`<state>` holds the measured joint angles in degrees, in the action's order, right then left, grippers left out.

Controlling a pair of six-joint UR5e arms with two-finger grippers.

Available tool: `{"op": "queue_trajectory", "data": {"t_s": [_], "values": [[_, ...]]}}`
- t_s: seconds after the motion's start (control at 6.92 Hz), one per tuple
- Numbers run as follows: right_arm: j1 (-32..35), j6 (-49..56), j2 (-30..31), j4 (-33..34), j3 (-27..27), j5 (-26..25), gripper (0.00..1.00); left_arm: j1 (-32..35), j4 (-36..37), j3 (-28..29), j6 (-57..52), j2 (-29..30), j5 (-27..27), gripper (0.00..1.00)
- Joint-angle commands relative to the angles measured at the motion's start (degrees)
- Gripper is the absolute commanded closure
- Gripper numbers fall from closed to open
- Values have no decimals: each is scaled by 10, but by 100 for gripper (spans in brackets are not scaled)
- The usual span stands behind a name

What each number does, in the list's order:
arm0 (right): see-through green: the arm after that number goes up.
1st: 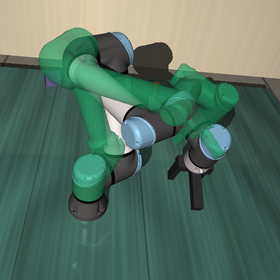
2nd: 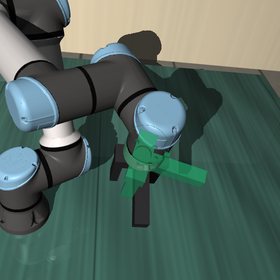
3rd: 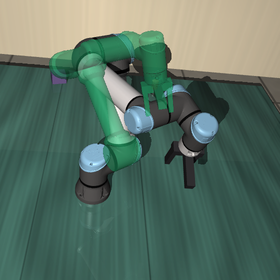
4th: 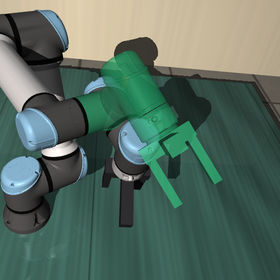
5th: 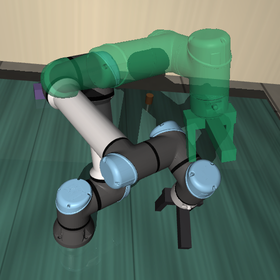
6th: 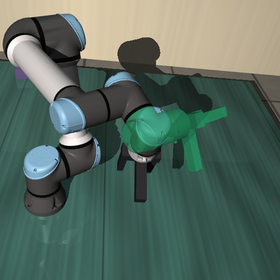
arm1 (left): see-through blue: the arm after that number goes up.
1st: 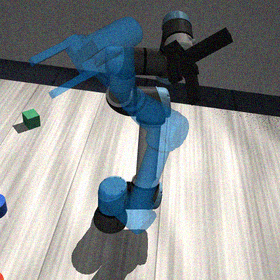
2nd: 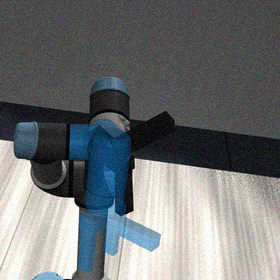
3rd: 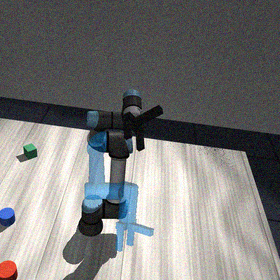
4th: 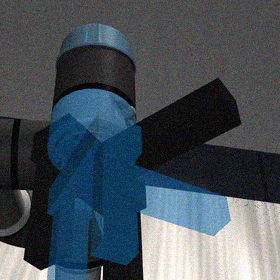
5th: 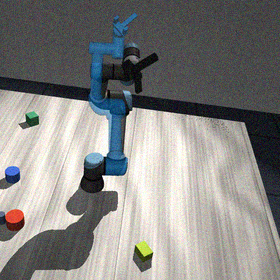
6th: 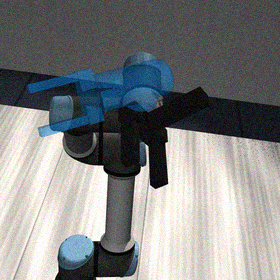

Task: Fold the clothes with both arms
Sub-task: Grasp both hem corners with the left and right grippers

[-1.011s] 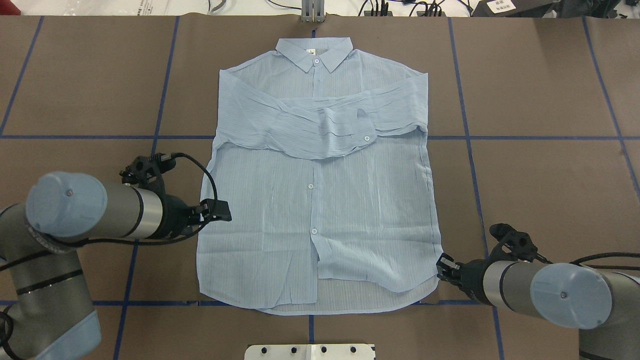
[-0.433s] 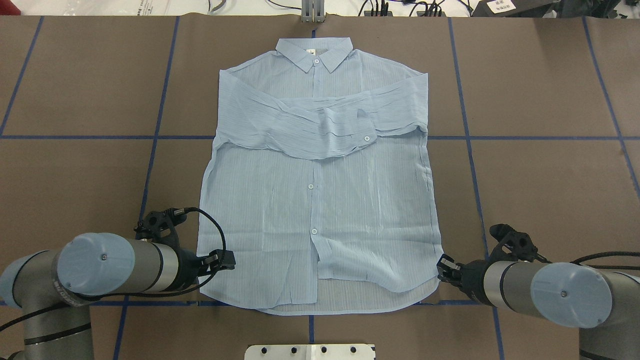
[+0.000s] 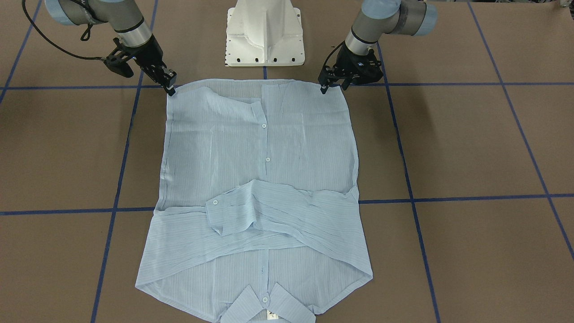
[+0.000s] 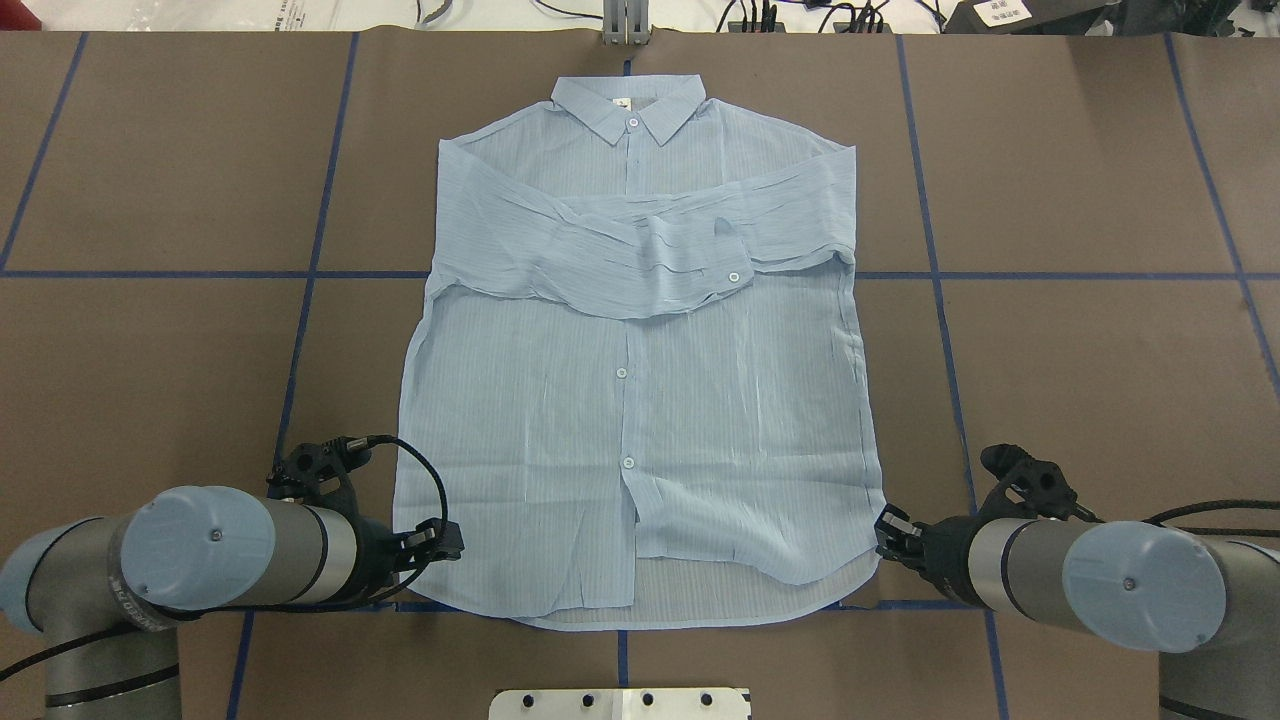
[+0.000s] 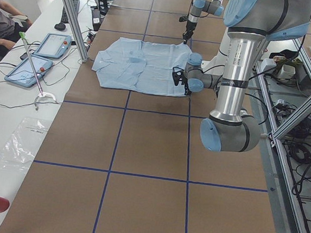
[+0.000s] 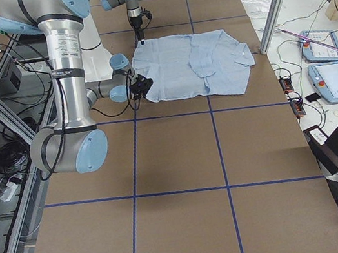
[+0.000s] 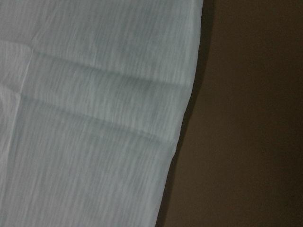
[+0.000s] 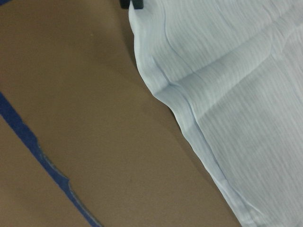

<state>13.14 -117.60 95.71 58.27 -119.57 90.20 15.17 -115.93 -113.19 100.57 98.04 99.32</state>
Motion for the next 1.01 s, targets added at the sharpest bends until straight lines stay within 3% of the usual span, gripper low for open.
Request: {"op": "queue_trajectory", "data": {"t_s": [0.0,0.43,0.72,0.87], "values": [[0,0,0,0,0,1,100,-1,2,1,3,-4,-4,26],[0,1,-1,0,1,1,100,-11,11,1,23,-3,-4,46],[0,1,-2,0,2,1,100,-11,11,2,23,-5,-4,92],[0,1,-2,0,2,1,100,-11,11,0,25,-4,-4,100]]}}
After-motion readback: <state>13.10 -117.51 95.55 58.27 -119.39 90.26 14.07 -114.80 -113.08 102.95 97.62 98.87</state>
